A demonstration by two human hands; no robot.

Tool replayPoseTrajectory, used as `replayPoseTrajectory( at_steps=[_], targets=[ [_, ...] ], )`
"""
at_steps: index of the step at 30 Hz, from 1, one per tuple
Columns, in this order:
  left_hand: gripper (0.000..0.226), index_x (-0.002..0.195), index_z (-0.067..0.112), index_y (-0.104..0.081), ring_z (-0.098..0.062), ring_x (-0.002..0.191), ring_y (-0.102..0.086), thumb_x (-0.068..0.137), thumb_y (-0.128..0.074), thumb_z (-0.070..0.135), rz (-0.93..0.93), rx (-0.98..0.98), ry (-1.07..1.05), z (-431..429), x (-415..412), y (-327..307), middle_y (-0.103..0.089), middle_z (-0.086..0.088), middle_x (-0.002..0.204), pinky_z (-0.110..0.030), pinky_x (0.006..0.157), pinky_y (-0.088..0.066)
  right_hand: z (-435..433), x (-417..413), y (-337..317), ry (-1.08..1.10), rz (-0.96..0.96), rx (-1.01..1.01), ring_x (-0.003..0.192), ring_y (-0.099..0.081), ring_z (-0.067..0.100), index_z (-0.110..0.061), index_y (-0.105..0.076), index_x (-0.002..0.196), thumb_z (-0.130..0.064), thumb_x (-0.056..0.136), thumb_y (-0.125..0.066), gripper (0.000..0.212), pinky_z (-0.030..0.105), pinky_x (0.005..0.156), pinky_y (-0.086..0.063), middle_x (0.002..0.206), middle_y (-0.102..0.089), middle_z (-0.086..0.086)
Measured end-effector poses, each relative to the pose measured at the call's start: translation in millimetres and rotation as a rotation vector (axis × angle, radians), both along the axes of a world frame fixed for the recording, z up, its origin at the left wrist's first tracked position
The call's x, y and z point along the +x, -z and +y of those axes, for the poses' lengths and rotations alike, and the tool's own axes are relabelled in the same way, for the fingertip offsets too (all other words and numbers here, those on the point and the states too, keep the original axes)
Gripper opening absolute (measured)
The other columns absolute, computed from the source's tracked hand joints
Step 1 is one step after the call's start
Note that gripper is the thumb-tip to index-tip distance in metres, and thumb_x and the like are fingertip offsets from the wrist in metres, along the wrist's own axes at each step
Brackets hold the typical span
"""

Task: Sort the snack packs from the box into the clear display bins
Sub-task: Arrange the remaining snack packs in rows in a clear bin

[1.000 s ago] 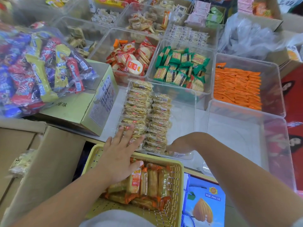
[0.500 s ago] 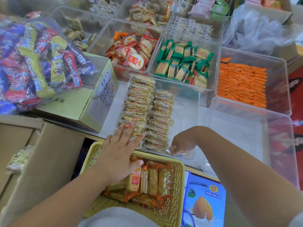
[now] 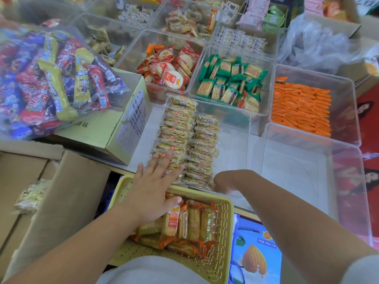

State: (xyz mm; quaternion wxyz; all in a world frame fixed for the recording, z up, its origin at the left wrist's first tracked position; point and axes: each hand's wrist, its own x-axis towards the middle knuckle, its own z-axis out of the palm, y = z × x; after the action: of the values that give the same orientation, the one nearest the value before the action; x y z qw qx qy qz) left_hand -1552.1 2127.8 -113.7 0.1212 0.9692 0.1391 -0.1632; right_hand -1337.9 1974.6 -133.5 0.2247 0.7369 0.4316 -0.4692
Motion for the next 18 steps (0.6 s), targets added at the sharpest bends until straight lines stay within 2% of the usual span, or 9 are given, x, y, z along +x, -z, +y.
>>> replayPoseTrajectory(
  at_steps=[2,3,5,8,10,11,14,16,18],
  targets=[
    [0.081,0.154,0.059,0.014,-0.026,0.153,0.03,0.095,-0.04,0.073,-0.046,-0.01,0.018,2,-7,-8,0.041,0.014,0.161,-0.059,0.123,0.01,-1,-1,-11,0.03,-0.071,0.047,0.063,-0.048,0.014,-0.009,-0.059,0.082,-0.029,0.107,-0.042,0.037,0.025,0.062,-0.041,0.076,-0.054,0.001],
    [0.079,0.156,0.058,0.008,-0.025,0.154,0.027,0.095,-0.041,0.071,-0.09,-0.013,0.026,3,-13,-13,0.034,0.014,0.165,-0.06,0.123,0.009,-2,-2,-20,0.049,-0.11,0.063,0.06,-0.045,0.014,-0.011,-0.054,0.074,-0.03,0.107,-0.043,0.04,0.025,0.059,-0.039,0.071,-0.049,0.0],
    [0.074,0.158,0.054,-0.014,-0.026,0.158,0.014,0.094,-0.047,0.068,-0.192,-0.054,0.003,3,-31,-27,0.012,0.01,0.172,-0.059,0.125,0.002,-2,-7,-41,0.086,-0.176,0.11,0.067,-0.052,0.019,-0.011,-0.053,0.071,-0.033,0.105,-0.045,0.042,0.029,0.065,-0.042,0.072,-0.052,0.0],
    [0.066,0.151,0.036,-0.047,-0.033,0.155,-0.022,0.09,-0.059,0.058,-0.335,-0.114,-0.13,10,-70,-45,-0.031,-0.002,0.166,-0.058,0.123,-0.02,11,-29,-72,0.106,-0.278,0.333,0.09,-0.061,0.026,-0.011,-0.068,0.097,-0.042,0.104,-0.045,0.04,0.034,0.081,-0.051,0.099,-0.069,0.005],
    [0.058,0.138,0.023,-0.064,-0.033,0.139,-0.047,0.087,-0.068,0.05,-0.472,-0.112,-0.234,22,-102,-52,-0.055,-0.008,0.148,-0.053,0.115,-0.038,28,-63,-90,0.21,-0.266,0.611,0.098,-0.065,0.024,-0.021,-0.07,0.115,-0.046,0.101,-0.049,0.035,0.036,0.085,-0.053,0.109,-0.071,0.001],
    [0.053,0.13,0.019,-0.069,-0.03,0.128,-0.054,0.086,-0.068,0.049,-0.536,-0.108,-0.293,30,-120,-54,-0.062,-0.007,0.137,-0.046,0.11,-0.041,39,-86,-98,0.262,-0.213,0.762,0.1,-0.065,0.021,-0.026,-0.067,0.122,-0.046,0.099,-0.053,0.034,0.036,0.087,-0.053,0.113,-0.07,-0.003],
    [0.047,0.115,0.014,-0.074,-0.028,0.109,-0.06,0.087,-0.059,0.048,-0.656,-0.081,-0.477,64,-177,-56,-0.067,-0.006,0.117,-0.035,0.099,-0.04,75,-163,-109,0.259,0.002,1.052,0.114,-0.059,0.013,-0.03,-0.061,0.133,-0.043,0.097,-0.06,0.038,0.035,0.097,-0.049,0.129,-0.063,-0.008],
    [0.044,0.114,0.018,-0.072,-0.026,0.106,-0.061,0.088,-0.057,0.049,-0.666,-0.115,-0.602,92,-214,-53,-0.068,-0.001,0.113,-0.035,0.096,-0.041,101,-212,-105,0.2,0.103,1.074,0.126,-0.051,0.011,-0.029,-0.06,0.134,-0.042,0.097,-0.06,0.039,0.029,0.107,-0.041,0.138,-0.056,-0.008],
    [0.04,0.12,0.025,-0.067,-0.025,0.11,-0.059,0.089,-0.06,0.051,-0.586,-0.205,-0.767,123,-248,-45,-0.064,0.003,0.114,-0.041,0.097,-0.046,127,-256,-98,0.171,0.149,1.052,0.139,-0.039,0.013,-0.029,-0.058,0.137,-0.043,0.098,-0.059,0.042,0.025,0.115,-0.029,0.15,-0.045,-0.006]
  ],
)
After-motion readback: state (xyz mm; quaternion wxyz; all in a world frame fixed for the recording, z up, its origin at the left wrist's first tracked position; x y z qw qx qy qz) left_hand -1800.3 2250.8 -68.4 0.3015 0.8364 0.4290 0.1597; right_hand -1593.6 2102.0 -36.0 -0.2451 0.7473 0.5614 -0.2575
